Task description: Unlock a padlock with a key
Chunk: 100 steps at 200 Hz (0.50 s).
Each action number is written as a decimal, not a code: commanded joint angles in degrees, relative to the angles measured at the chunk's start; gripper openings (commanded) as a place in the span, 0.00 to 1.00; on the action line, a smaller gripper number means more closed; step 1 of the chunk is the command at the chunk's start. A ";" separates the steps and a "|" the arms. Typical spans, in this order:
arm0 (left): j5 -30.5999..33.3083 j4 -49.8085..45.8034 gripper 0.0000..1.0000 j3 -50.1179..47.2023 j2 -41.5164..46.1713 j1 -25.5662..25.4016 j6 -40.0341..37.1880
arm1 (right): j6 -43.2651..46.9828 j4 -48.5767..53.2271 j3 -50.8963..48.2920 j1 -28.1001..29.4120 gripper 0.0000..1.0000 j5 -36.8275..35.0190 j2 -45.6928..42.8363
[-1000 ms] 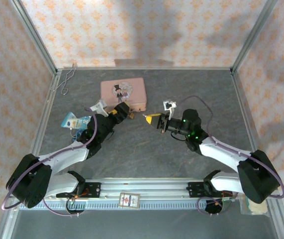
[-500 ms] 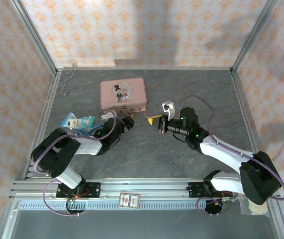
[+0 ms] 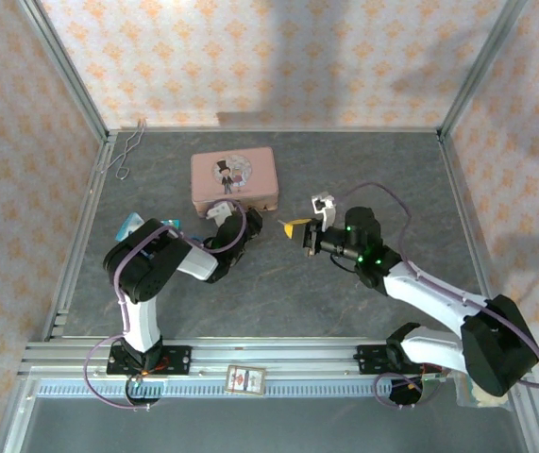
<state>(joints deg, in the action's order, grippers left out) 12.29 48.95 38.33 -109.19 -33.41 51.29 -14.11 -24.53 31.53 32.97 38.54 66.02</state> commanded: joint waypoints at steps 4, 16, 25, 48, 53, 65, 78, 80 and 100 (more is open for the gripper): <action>1.38 0.28 0.55 3.33 -5.24 0.53 0.44 | -1.54 -2.70 -1.32 0.27 0.00 -1.49 -0.70; 1.16 0.32 0.49 4.23 -6.26 0.65 0.49 | -2.58 -4.20 -2.10 0.25 0.00 -1.62 -0.64; 1.09 0.55 0.43 4.55 -6.80 0.75 0.80 | -3.23 -5.20 -2.64 0.25 0.00 -2.01 -0.74; -0.08 1.69 0.28 4.37 -7.62 1.52 1.26 | -3.90 -6.77 -4.05 0.25 0.00 -3.54 -0.89; -0.91 1.92 0.24 4.38 -7.71 1.72 1.05 | -3.79 -6.89 -4.20 0.25 0.00 -3.75 -0.82; -3.14 2.60 0.15 4.29 -7.55 2.28 0.71 | -3.43 -6.82 -4.44 0.25 0.00 -4.47 -0.51; -5.82 3.54 0.06 3.83 -6.99 2.63 0.23 | -2.83 -6.04 -4.46 0.25 0.00 -5.70 -0.13; -6.26 3.66 0.05 3.74 -6.87 2.60 0.13 | -2.69 -5.98 -4.46 0.25 0.00 -5.92 -0.04; -10.99 5.56 0.00 2.17 -4.84 2.81 -0.32 | -0.85 -5.59 -4.95 0.25 0.00 -7.91 0.29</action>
<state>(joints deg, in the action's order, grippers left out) 7.81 53.54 42.30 -115.24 -31.00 51.92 -16.71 -27.99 27.31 32.97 34.26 66.15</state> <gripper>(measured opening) 0.061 0.044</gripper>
